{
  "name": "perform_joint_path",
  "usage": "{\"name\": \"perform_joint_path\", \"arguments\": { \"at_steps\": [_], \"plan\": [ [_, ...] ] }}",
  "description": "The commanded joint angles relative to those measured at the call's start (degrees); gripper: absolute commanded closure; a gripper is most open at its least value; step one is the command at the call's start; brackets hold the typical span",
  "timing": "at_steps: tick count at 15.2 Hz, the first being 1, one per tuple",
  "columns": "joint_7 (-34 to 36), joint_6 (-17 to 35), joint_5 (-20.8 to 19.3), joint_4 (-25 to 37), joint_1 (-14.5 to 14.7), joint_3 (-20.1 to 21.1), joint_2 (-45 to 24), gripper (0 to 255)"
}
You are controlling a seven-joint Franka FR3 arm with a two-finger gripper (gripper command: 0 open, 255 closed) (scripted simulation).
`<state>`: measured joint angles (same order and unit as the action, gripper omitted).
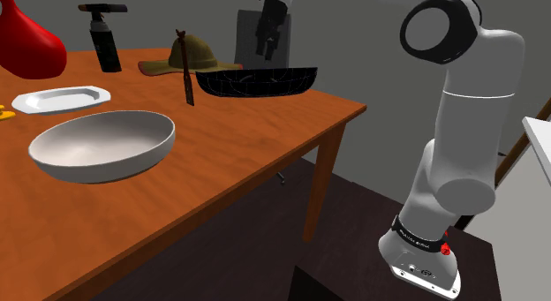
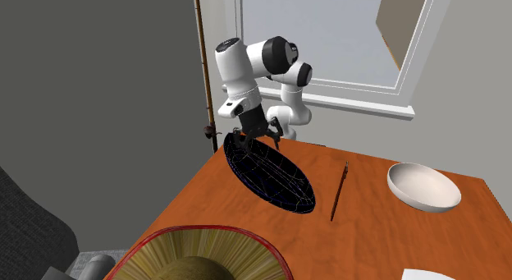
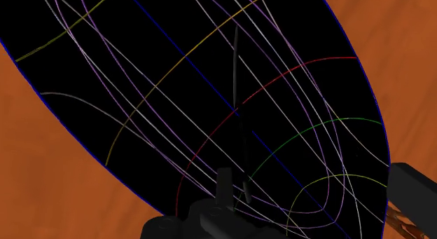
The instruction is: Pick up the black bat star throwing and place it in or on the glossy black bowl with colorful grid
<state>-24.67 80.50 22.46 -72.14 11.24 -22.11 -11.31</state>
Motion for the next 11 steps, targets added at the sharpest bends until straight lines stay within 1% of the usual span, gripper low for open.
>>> {"name": "perform_joint_path", "arguments": {
  "at_steps": [1,3,11],
  "plan": [
    [0.11,-3.77,0.99,5.22,-1.24,-0.39,-1.77,0],
    [0.39,-8.97,2.85,13.22,-3.42,-0.77,-4.95,0],
    [0.40,-8.97,2.83,13.23,-3.46,-0.72,-4.95,0]
  ]
}}
